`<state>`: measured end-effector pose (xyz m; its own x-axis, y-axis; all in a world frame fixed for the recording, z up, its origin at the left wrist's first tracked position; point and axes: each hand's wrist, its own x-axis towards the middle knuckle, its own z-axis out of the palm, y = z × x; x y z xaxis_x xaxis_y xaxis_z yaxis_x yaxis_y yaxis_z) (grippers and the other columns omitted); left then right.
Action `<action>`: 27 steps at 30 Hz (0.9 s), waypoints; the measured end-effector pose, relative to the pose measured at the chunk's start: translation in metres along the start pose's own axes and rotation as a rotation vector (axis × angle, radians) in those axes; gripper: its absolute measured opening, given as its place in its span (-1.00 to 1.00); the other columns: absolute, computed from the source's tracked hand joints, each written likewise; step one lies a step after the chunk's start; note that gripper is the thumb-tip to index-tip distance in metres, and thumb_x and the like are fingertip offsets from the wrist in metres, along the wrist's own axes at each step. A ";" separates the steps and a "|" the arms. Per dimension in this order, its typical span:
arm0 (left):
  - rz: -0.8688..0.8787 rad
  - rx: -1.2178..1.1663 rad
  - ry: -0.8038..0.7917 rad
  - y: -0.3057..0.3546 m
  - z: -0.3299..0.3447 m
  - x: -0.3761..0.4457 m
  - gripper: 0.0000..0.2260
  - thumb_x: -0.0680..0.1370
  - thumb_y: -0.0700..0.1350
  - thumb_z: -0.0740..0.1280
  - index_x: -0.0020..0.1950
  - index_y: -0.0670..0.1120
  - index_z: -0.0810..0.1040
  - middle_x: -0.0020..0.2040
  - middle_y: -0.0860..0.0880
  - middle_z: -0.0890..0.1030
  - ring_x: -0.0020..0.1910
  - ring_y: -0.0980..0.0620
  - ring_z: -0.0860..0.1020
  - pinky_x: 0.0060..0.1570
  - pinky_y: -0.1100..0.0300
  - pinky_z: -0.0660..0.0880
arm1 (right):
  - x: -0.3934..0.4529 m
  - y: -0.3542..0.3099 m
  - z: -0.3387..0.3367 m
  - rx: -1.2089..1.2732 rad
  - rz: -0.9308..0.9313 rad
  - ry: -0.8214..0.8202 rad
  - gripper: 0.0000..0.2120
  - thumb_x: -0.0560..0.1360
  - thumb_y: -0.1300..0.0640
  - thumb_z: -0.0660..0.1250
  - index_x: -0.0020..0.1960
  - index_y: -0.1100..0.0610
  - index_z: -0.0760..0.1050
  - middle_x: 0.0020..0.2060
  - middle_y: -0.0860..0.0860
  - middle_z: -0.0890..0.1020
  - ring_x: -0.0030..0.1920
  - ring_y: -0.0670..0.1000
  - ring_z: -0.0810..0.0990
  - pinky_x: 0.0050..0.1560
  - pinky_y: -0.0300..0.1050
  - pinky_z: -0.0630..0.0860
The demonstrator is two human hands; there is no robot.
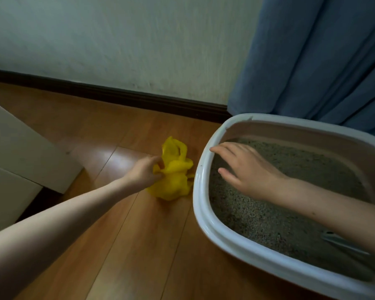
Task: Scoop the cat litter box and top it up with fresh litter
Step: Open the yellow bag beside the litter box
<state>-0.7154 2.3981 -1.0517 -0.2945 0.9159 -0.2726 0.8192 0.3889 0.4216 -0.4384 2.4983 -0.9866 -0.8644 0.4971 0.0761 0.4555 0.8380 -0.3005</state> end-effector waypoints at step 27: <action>0.064 -1.314 -0.169 0.158 -0.056 -0.031 -0.75 0.63 -0.25 0.17 0.29 -0.18 0.48 0.14 -0.19 0.63 0.00 -0.09 0.64 -0.01 0.07 0.61 | -0.010 -0.006 -0.070 1.419 0.560 0.055 -0.90 0.51 0.27 0.31 0.00 0.21 0.57 -0.21 0.05 0.71 -0.21 -0.02 0.69 -0.17 -0.16 0.62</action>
<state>-0.6045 2.4363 -0.9286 -0.1306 0.9499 -0.2839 -0.2809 0.2392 0.9295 -0.4179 2.5038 -0.9194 -0.6324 0.7009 -0.3297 0.1094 -0.3406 -0.9338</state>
